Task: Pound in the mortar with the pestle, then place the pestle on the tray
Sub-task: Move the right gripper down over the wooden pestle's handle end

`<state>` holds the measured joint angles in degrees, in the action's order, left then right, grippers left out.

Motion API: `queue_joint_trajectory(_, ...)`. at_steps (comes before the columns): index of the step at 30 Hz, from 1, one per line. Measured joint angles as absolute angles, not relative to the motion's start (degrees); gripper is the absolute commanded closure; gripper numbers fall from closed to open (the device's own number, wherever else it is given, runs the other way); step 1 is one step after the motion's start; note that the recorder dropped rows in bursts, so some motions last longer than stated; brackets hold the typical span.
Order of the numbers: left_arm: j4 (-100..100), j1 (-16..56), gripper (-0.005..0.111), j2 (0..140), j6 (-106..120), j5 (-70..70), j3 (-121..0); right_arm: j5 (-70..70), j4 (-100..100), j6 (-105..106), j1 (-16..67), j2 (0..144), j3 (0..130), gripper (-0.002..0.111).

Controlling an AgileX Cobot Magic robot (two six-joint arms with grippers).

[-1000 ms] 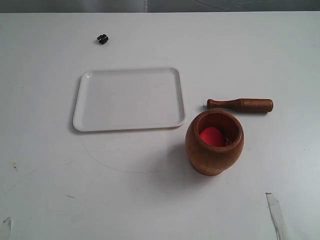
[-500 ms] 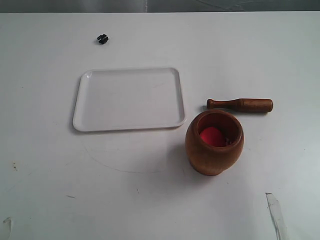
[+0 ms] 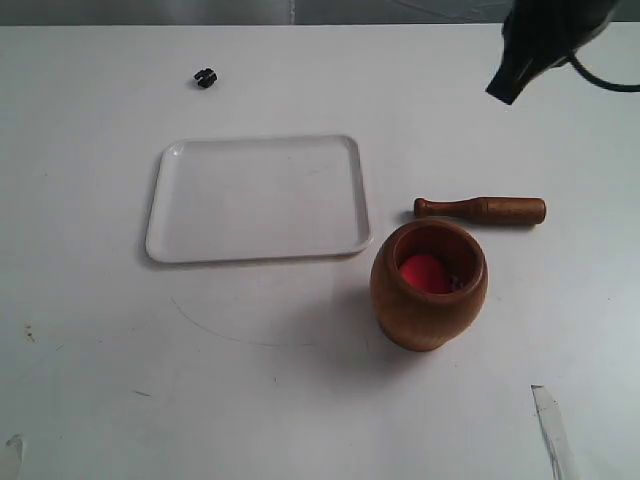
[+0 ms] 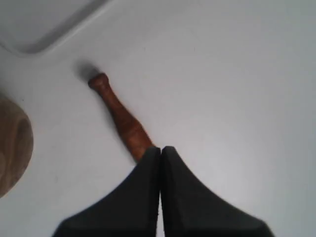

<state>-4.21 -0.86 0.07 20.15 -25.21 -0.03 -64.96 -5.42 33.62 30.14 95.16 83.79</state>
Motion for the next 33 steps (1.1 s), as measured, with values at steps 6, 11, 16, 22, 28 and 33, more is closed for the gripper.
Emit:
queue_joint_trajectory(6, -4.2, -0.9, 0.107, 0.1, 20.1, -25.2, 0.0, -58.1, -5.0, 38.5, 30.8, 99.6, 83.8, 0.105)
queue_joint_trajectory(11, -4.2, -0.9, 0.107, 0.1, 20.1, -25.2, 0.0, -58.8, -3.5, 42.2, 30.8, 105.7, 83.8, 0.073)
queue_joint_trajectory(16, -4.2, -0.9, 0.107, 0.1, 20.1, -25.2, 0.0, -61.9, 1.9, 50.1, 30.8, 110.3, 83.8, 0.058)
queue_joint_trajectory(22, -4.2, -0.9, 0.107, 0.1, 20.1, -25.2, 0.0, -62.4, 1.5, 52.5, 30.9, 112.8, 83.3, 0.06)
queue_joint_trajectory(28, -4.2, -0.9, 0.107, 0.1, 20.1, -25.2, 0.0, -58.9, 2.4, 59.0, 30.9, 113.1, 77.3, 0.06)
queue_joint_trajectory(33, -4.2, -0.9, 0.107, 0.1, 20.1, -25.2, 0.0, -54.3, 3.1, 62.0, 30.9, 113.1, 73.8, 0.06)
